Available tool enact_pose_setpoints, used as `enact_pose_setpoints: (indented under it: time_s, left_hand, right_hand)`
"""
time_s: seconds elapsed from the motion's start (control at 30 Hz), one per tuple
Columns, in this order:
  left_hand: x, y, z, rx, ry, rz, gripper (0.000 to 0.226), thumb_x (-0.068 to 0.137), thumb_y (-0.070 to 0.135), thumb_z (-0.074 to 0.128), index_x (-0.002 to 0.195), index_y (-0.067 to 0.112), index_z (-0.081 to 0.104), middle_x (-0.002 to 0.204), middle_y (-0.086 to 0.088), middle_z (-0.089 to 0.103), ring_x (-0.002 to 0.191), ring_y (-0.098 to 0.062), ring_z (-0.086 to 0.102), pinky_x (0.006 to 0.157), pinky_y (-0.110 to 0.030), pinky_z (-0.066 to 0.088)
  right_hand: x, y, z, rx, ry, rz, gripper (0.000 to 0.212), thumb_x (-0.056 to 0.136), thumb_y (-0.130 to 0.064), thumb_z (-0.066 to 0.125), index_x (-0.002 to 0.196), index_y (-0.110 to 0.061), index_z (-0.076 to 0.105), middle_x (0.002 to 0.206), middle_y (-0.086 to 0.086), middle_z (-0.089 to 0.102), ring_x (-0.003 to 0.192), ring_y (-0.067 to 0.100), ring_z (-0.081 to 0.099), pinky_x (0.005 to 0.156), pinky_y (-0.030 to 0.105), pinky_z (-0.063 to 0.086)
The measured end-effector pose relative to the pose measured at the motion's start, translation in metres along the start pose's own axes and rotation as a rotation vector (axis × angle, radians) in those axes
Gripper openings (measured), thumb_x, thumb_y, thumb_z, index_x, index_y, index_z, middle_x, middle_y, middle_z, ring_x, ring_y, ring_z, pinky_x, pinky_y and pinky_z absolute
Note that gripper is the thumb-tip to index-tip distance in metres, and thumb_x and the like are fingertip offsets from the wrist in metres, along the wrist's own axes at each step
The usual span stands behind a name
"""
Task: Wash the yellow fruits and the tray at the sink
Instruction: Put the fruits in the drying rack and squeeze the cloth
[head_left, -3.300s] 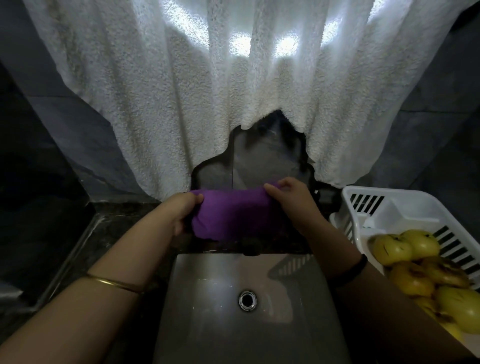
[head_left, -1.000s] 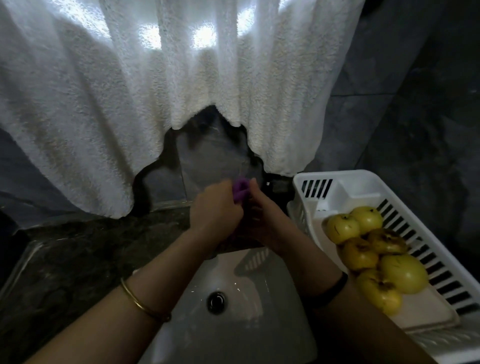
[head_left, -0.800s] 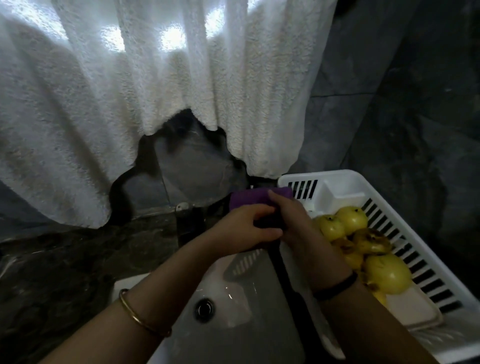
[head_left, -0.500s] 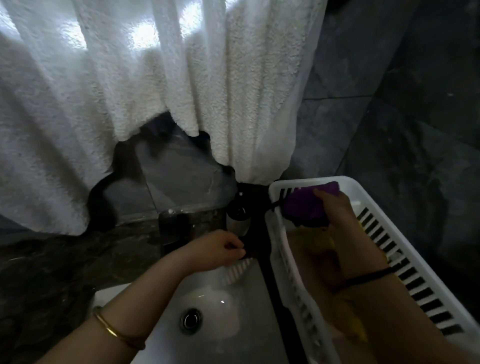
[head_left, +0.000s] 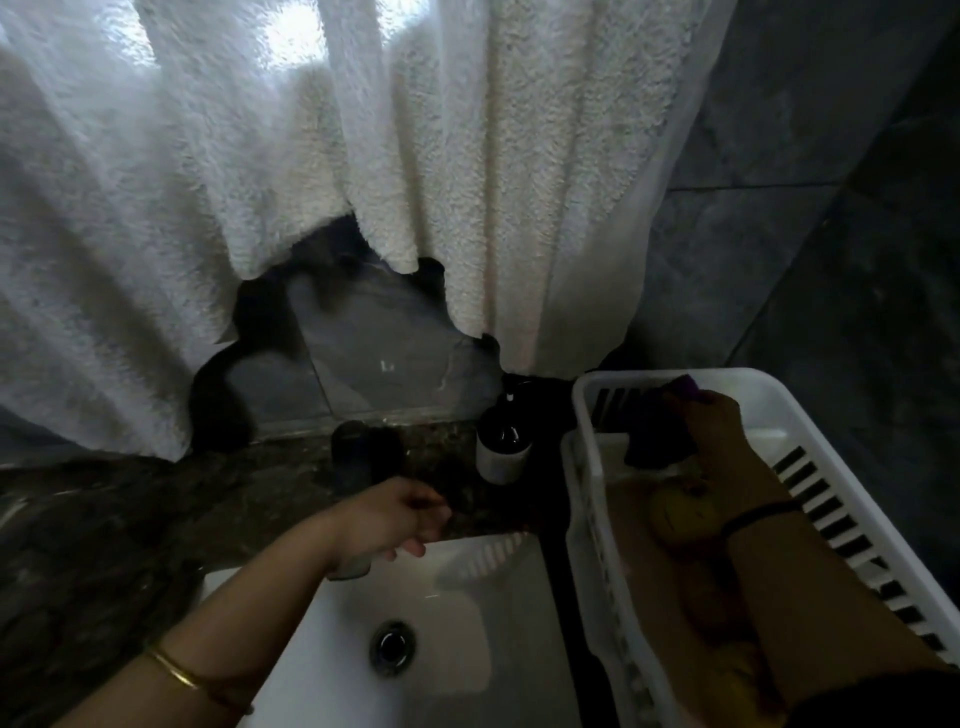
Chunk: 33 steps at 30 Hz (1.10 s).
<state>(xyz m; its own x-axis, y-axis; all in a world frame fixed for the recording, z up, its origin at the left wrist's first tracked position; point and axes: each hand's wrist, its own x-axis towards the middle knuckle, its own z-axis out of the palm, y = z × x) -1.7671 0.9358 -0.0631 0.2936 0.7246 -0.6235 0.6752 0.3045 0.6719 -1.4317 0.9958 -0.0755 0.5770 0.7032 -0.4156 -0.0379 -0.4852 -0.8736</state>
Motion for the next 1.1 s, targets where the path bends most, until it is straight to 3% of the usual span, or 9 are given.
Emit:
enact_pose_setpoints:
  time_s: [0.1,0.37,0.5,0.6,0.7,0.8,0.97,1.03,1.1]
  left_hand:
    - [0.002,-0.003,-0.002,-0.012,-0.012,-0.030,0.024,0.097,0.033,0.051,0.119,0.024,0.051,0.097,0.001,0.064,0.076,-0.008,0.061,0.068,-0.023,0.043]
    - [0.011,-0.002,0.002,-0.036,-0.017,-0.033,0.022,0.098,0.031,0.050,0.118,0.023,0.051,0.099,0.000,0.064,0.078,-0.009,0.061,0.066,-0.021,0.044]
    - [0.013,-0.002,0.004,-0.026,-0.032,-0.027,0.023,0.098,0.031,0.049,0.120,0.024,0.050,0.098,0.004,0.063,0.079,-0.008,0.061,0.064,-0.020,0.044]
    - [0.014,-0.004,0.004,-0.012,-0.026,-0.032,0.031,0.099,0.032,0.048,0.128,0.021,0.049,0.098,0.004,0.064,0.079,-0.008,0.062,0.067,-0.021,0.045]
    - [0.013,-0.005,0.005,-0.006,-0.026,-0.046,0.035,0.099,0.032,0.048,0.132,0.019,0.048,0.101,0.002,0.064,0.081,-0.010,0.062,0.069,-0.022,0.045]
    - [0.010,-0.007,0.007,-0.010,-0.023,-0.049,0.035,0.099,0.031,0.048,0.131,0.020,0.049,0.109,-0.003,0.064,0.088,-0.013,0.062,0.075,-0.025,0.046]
    - [0.009,-0.009,0.006,-0.014,-0.015,-0.062,0.037,0.099,0.031,0.048,0.133,0.019,0.047,0.111,-0.003,0.063,0.087,-0.013,0.061,0.072,-0.023,0.045]
    - [0.008,-0.012,0.005,-0.016,-0.011,-0.071,0.038,0.099,0.031,0.048,0.135,0.019,0.046,0.109,-0.002,0.063,0.085,-0.011,0.061,0.071,-0.023,0.046]
    - [0.007,-0.015,0.005,-0.019,-0.003,-0.070,0.039,0.098,0.031,0.048,0.135,0.018,0.046,0.106,0.000,0.063,0.083,-0.011,0.061,0.071,-0.023,0.046]
  right_hand:
    - [0.005,0.001,-0.004,-0.005,0.071,-0.115,0.045,0.094,-0.027,0.058,0.128,0.001,0.053,0.126,0.024,0.057,0.116,0.040,0.053,0.101,0.045,0.042]
    - [0.012,-0.016,-0.001,0.087,-0.058,-0.251,0.046,0.091,-0.022,0.061,0.129,0.001,0.052,0.118,0.015,0.058,0.109,0.029,0.055,0.081,0.029,0.045]
    - [0.024,0.016,0.005,-0.584,0.047,-0.445,0.052,0.090,-0.029,0.061,0.128,0.003,0.046,0.123,0.023,0.054,0.108,0.036,0.053,0.086,0.035,0.041]
    - [0.027,0.032,0.009,-0.856,-0.023,-0.521,0.059,0.080,-0.021,0.073,0.130,-0.001,0.047,0.120,0.017,0.055,0.111,0.035,0.053,0.097,0.046,0.044]
    - [0.040,0.050,0.015,-1.091,-0.096,-0.525,0.047,0.079,-0.030,0.066,0.122,-0.012,0.061,0.119,0.010,0.059,0.111,0.031,0.052,0.098,0.044,0.041]
    - [0.024,0.043,0.024,-0.954,-0.018,-0.497,0.033,0.096,-0.033,0.050,0.116,-0.011,0.065,0.116,0.013,0.062,0.105,0.029,0.055,0.095,0.042,0.043]
    - [0.013,0.050,0.035,-0.673,-0.307,-0.174,0.067,0.096,-0.059,0.029,0.143,-0.013,0.040,0.143,0.014,0.045,0.125,0.034,0.047,0.108,0.042,0.036]
    - [0.020,0.053,0.037,-0.483,-0.283,-0.138,0.075,0.087,-0.069,0.034,0.140,-0.017,0.043,0.139,0.013,0.049,0.122,0.035,0.050,0.097,0.045,0.046]
    - [0.019,0.049,0.040,-0.416,-0.275,-0.122,0.064,0.094,-0.057,0.035,0.142,-0.015,0.041,0.137,0.016,0.049,0.119,0.037,0.050,0.082,0.041,0.051]
